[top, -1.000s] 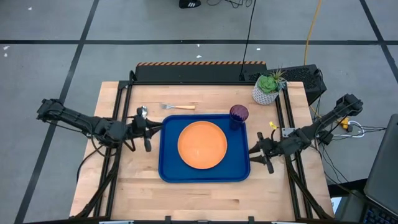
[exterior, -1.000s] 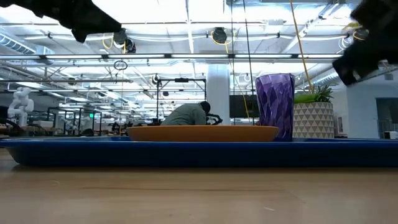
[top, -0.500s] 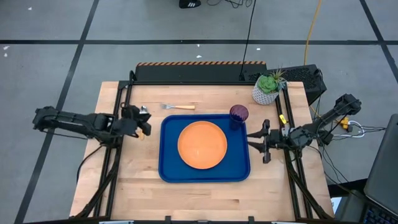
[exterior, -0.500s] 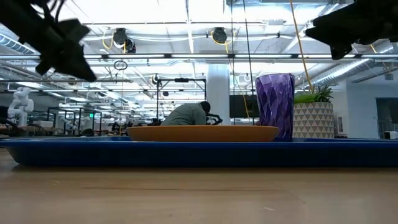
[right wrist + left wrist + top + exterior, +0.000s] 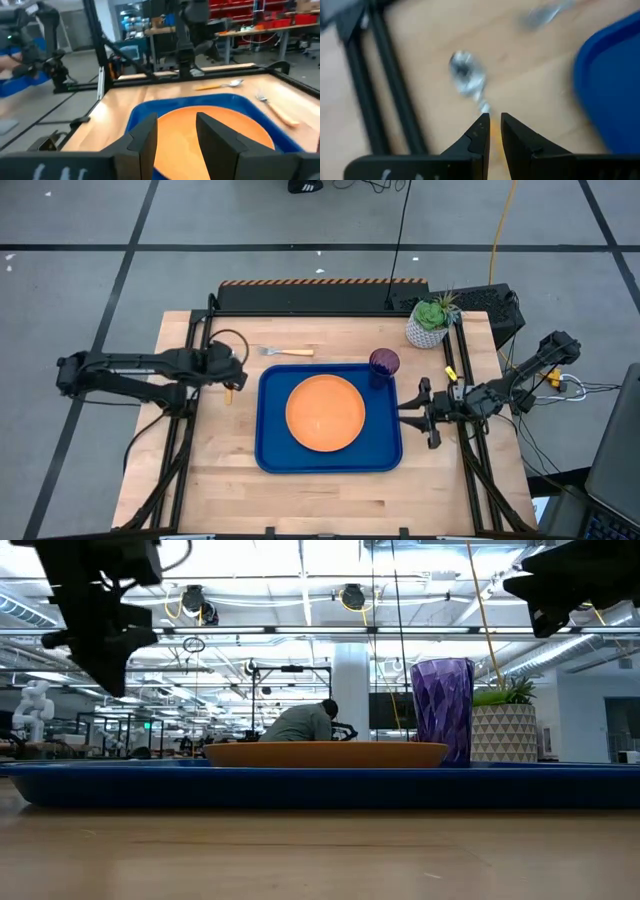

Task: Pick and place plate/cup/fork/spoon on tray
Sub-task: Put the orange spoon to the left of the orange plate on the blue tray

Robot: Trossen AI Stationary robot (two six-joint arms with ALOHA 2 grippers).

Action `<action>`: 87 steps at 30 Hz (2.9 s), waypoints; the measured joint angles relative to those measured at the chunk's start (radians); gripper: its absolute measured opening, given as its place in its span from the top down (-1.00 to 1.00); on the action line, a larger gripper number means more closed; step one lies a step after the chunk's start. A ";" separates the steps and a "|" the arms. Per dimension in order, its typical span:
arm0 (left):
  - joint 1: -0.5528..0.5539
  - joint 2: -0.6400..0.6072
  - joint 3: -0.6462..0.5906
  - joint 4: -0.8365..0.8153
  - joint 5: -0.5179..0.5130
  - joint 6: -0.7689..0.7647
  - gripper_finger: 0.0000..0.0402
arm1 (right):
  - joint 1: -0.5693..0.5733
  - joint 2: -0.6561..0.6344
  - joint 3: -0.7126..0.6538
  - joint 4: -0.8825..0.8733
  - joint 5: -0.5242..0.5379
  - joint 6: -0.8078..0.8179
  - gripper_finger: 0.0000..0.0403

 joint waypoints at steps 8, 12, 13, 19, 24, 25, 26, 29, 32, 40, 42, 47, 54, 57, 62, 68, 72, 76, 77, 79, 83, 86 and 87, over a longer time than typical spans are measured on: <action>0.087 0.133 -0.015 -0.065 0.214 -0.050 0.74 | 0.000 0.001 0.000 -0.108 -0.075 0.005 0.35; 0.125 0.157 -0.017 -0.040 0.281 -0.033 0.73 | 0.000 0.001 0.000 -0.149 -0.077 0.004 0.35; 0.136 0.158 -0.017 -0.027 0.296 -0.023 0.72 | 0.000 0.001 0.000 -0.157 -0.077 0.004 0.35; 0.216 0.157 -0.017 0.011 0.334 0.030 0.40 | 0.000 0.001 0.000 -0.169 -0.077 -0.007 0.35; 0.266 0.164 -0.017 0.036 0.336 0.058 0.09 | 0.000 0.001 0.000 -0.169 -0.076 -0.022 0.35; 0.273 0.170 -0.018 0.038 0.336 0.058 0.04 | 0.000 0.001 0.000 -0.169 -0.076 -0.023 0.35; 0.281 0.175 -0.021 0.043 0.336 0.058 0.01 | 0.000 0.001 0.000 -0.169 -0.076 -0.023 0.35; 0.302 0.207 -0.044 0.072 0.338 0.057 -0.05 | 0.000 0.001 0.000 -0.168 -0.076 -0.027 0.35; 0.325 0.244 -0.084 0.143 0.362 0.063 -0.06 | 0.000 0.001 0.000 -0.166 -0.075 -0.033 0.35; 0.375 0.305 -0.163 0.319 0.396 0.087 -0.07 | 0.000 0.001 0.000 -0.161 -0.074 -0.042 0.35; 0.392 0.312 -0.174 0.341 0.412 0.095 -0.07 | 0.000 0.000 0.000 -0.161 -0.074 -0.042 0.35; 0.427 0.334 -0.185 0.347 0.430 0.119 -0.05 | 0.000 0.001 0.000 -0.161 -0.074 -0.024 0.35; 0.441 0.336 -0.188 0.375 0.445 0.107 0.42 | 0.000 0.001 0.000 -0.161 -0.074 -0.019 0.35; 0.443 0.336 -0.188 0.380 0.439 0.113 0.70 | 0.000 0.001 0.000 -0.161 -0.074 -0.006 0.35; 0.443 0.337 -0.189 0.381 0.439 0.137 0.77 | 0.000 0.001 0.000 -0.161 -0.074 0.007 0.35; 0.444 0.338 -0.183 0.377 0.449 0.169 0.77 | 0.000 0.001 0.000 -0.162 -0.074 0.007 0.35; 0.444 0.330 -0.151 0.357 0.451 0.178 0.75 | 0.000 0.001 0.000 -0.162 -0.074 0.007 0.35; 0.428 0.304 -0.097 0.332 0.446 0.177 0.76 | 0.000 0.001 0.000 -0.170 -0.074 0.015 0.35; 0.420 0.300 -0.091 0.319 0.450 0.176 0.76 | 0.000 0.001 0.000 -0.175 -0.074 0.021 0.35; 0.399 0.290 -0.080 0.292 0.456 0.162 0.76 | 0.000 0.001 0.000 -0.186 -0.074 0.034 0.35; 0.347 0.273 -0.074 0.293 0.485 0.116 0.76 | 0.000 0.001 0.000 -0.216 -0.074 0.067 0.35; 0.293 0.273 -0.074 0.298 0.517 0.078 0.77 | 0.000 0.001 0.000 -0.224 -0.076 0.089 0.35; 0.275 0.273 -0.074 0.300 0.524 0.062 0.77 | 0.000 0.001 0.000 -0.222 -0.076 0.089 0.35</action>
